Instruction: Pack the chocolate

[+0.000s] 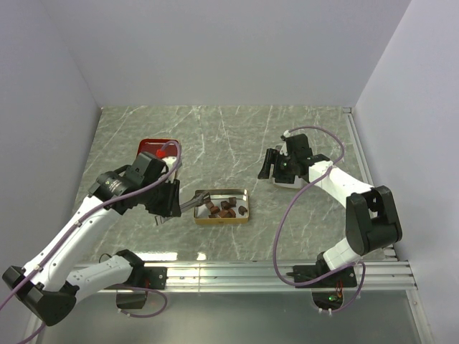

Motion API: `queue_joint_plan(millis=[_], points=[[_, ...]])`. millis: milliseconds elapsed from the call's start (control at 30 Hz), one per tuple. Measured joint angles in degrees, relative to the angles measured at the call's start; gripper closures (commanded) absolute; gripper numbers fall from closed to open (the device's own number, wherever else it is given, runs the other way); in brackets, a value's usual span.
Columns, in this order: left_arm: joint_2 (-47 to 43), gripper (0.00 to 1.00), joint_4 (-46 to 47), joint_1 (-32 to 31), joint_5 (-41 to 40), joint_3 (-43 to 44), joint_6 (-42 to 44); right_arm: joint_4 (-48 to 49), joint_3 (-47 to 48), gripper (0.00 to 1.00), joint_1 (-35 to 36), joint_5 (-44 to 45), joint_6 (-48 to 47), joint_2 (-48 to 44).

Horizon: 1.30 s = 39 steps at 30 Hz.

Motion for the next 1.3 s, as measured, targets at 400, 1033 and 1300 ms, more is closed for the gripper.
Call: queue_joint_plan(millis=[400,1033,1300], points=[[0.9,0.61,-0.2,-0.1,-0.9,1.0,0.0,0.0,0.0,0.21,0.0,0.0,0.0,0.0],[19.5,0.60,0.2,19.2,-22.8,18.1,2.0,0.0,0.0,0.21,0.0,0.0,-0.1,0.0],[23.4,0.59,2.7,22.2,-26.8,20.5,4.0,0.0,0.0,0.21,0.1,0.0,-0.1,0.0]])
